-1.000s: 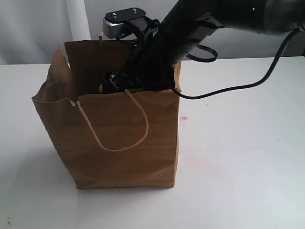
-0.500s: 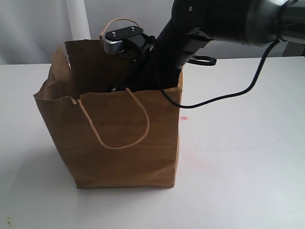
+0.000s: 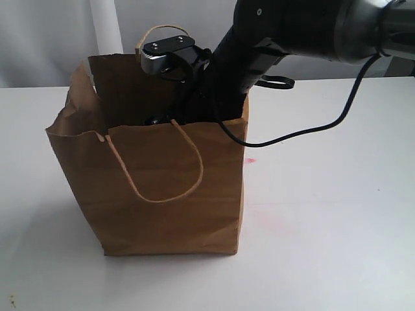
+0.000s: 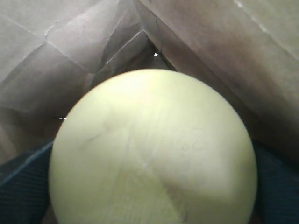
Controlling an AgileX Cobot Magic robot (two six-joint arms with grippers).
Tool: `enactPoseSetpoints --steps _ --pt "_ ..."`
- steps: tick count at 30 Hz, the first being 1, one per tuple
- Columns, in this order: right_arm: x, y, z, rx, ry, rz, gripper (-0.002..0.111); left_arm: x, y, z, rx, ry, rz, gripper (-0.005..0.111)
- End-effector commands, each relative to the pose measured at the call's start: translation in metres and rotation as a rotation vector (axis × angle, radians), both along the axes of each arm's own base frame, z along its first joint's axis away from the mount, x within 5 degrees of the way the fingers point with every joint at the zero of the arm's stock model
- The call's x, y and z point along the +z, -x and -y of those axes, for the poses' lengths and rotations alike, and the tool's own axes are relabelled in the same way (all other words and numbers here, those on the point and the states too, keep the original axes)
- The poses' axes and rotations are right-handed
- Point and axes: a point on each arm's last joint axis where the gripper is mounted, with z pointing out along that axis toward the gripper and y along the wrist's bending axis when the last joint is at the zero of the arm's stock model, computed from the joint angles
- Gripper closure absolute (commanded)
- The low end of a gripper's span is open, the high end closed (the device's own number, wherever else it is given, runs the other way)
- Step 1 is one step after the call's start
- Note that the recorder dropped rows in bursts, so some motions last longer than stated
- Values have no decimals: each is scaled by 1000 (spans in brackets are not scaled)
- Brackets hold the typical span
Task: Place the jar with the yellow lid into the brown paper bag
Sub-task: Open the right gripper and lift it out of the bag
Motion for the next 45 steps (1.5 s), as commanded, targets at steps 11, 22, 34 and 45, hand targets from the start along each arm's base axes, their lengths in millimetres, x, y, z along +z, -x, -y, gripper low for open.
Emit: enactPoseSetpoints --steps 11,22,34,45 --pt "6 1 -3 -6 -24 9 33 1 0 0 -4 7 7 106" --pt "6 1 -3 -3 -27 12 25 1 0 0 -4 7 7 106" --pt "6 1 -3 -3 -25 14 7 1 0 0 -4 7 7 106" --pt "14 4 -7 -12 -101 5 7 1 0 0 -4 7 7 106"
